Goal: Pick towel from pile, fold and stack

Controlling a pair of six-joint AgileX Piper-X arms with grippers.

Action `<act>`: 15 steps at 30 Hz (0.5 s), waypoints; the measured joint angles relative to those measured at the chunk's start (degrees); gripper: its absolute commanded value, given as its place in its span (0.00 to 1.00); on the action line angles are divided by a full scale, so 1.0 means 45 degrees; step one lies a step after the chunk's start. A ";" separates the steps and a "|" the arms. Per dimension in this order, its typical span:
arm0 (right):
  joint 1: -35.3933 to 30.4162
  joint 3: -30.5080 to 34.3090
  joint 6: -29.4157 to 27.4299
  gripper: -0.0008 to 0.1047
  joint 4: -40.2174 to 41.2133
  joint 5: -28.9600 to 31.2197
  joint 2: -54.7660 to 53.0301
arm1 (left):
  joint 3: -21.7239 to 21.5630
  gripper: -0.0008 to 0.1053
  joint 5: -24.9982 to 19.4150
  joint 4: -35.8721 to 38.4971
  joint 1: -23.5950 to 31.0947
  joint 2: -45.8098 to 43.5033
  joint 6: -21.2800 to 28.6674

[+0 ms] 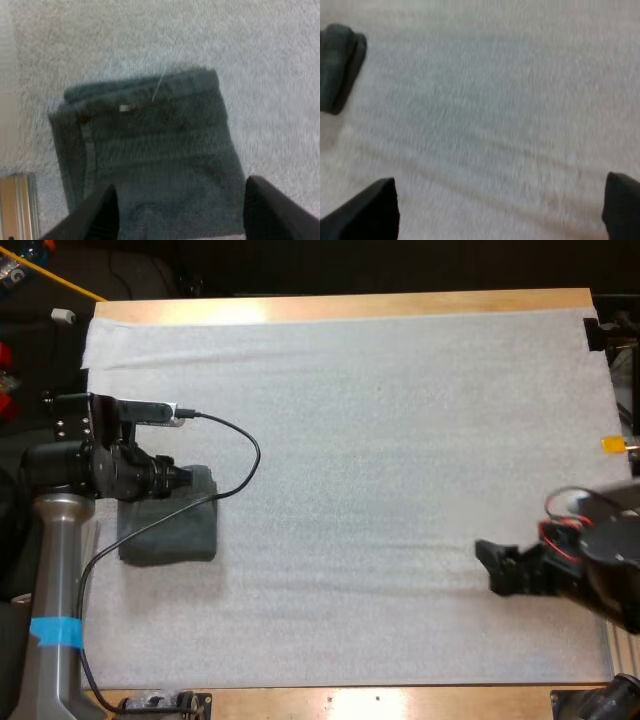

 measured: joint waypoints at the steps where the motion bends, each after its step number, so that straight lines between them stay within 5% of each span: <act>1: -0.0028 0.0000 -0.0097 0.76 -0.0265 0.0034 0.0298 | 0.0000 0.50 0.0000 0.0054 0.0000 -0.0078 0.0000; 15: -0.5019 0.0000 -0.2000 0.76 -0.2291 -0.0645 0.3096 | 0.0000 0.50 0.0000 0.0631 0.0000 -0.1744 -0.0120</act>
